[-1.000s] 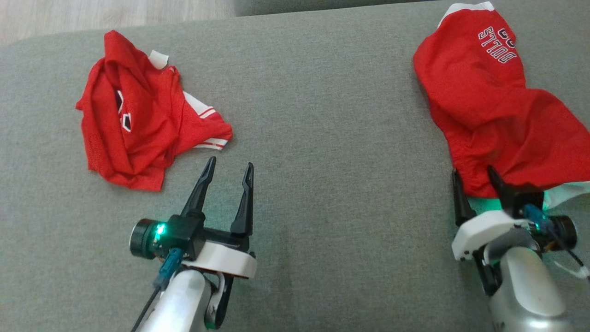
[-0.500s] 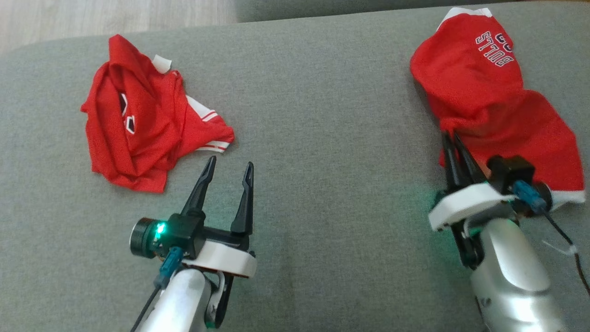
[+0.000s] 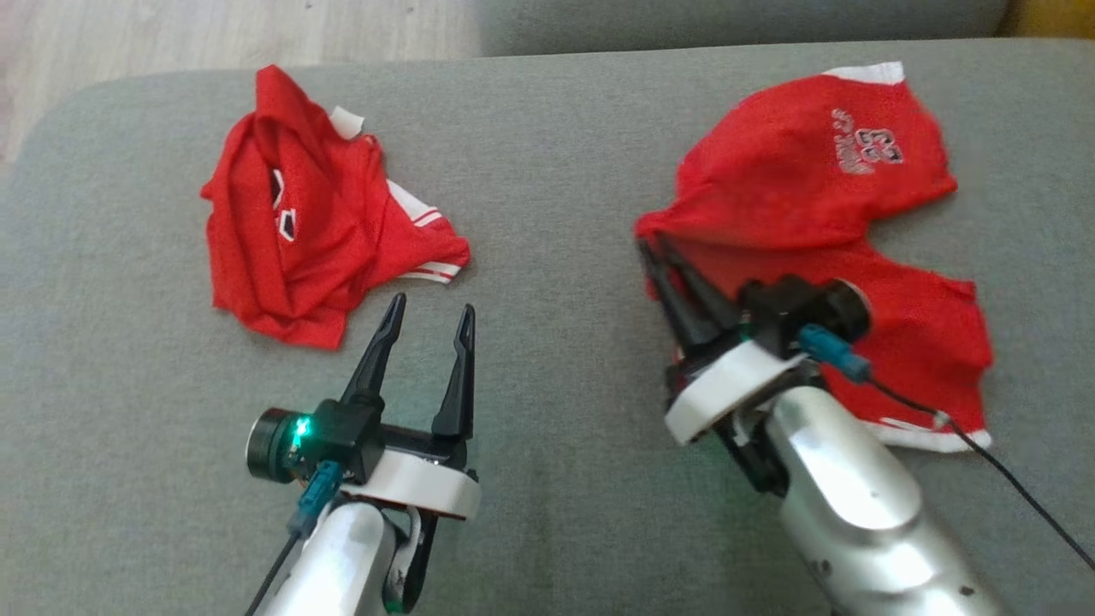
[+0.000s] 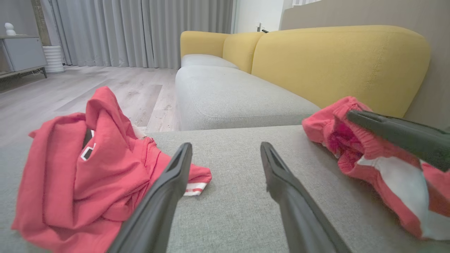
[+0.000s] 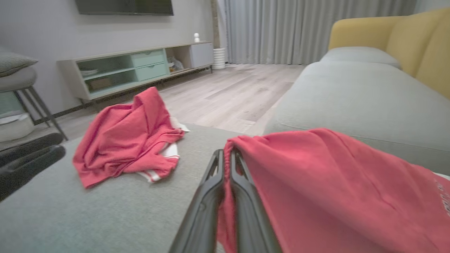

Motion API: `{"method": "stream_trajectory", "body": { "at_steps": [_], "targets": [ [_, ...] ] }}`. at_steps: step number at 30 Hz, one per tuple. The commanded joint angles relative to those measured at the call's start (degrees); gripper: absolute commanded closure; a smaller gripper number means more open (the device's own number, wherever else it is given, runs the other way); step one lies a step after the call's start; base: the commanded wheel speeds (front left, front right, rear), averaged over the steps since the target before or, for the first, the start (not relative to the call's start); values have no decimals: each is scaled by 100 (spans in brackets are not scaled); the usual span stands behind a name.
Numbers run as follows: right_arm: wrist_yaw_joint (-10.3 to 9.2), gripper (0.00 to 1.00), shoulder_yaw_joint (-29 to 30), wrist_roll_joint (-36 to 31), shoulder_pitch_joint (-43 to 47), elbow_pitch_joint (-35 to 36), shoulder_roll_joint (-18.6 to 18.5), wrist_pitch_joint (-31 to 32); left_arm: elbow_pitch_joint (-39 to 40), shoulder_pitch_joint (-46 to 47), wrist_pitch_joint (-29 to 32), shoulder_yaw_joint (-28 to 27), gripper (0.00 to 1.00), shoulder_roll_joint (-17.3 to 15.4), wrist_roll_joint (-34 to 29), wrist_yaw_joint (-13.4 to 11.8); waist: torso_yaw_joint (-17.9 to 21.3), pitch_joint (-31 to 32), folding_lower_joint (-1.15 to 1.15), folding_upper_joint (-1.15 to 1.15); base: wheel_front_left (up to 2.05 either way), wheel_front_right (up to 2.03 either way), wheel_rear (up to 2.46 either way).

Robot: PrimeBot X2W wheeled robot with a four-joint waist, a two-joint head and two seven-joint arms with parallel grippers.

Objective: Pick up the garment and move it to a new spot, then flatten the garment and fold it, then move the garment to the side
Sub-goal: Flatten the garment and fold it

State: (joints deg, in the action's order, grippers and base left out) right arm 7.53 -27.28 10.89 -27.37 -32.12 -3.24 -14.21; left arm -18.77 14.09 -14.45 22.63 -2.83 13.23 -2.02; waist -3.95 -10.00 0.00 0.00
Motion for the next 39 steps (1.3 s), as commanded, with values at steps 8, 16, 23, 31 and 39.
{"method": "stream_trajectory", "body": {
  "at_steps": [8, 16, 23, 31, 39],
  "targets": [
    [-4, 0, -1061, 428, -432, -338, 36, 184, 143, 96, -55, -43, 0, -5, 100, -65, -211, 2, 0, 0, 0, 0, 0],
    [-4, 0, -736, 600, -387, -260, 36, 10, 149, 102, -55, -142, 0, -5, 109, -129, -21, 1, 0, 0, 0, 0, 0],
    [-4, 0, 816, 59, 171, 215, 36, -75, 188, 80, -55, -257, 0, -5, 81, -112, 312, 130, 0, 0, 0, 0, 0],
    [-4, 0, 2263, -597, 1233, 1269, 34, -77, 238, 40, -55, -293, 0, -5, 79, -112, 527, 205, 0, 0, 0, 0, 0],
    [-4, 0, 2913, -604, 1593, 1229, 35, -52, 233, 73, -55, -320, 0, -5, 18, -51, 633, 42, 0, 0, 0, 0, 0]
  ]
}}
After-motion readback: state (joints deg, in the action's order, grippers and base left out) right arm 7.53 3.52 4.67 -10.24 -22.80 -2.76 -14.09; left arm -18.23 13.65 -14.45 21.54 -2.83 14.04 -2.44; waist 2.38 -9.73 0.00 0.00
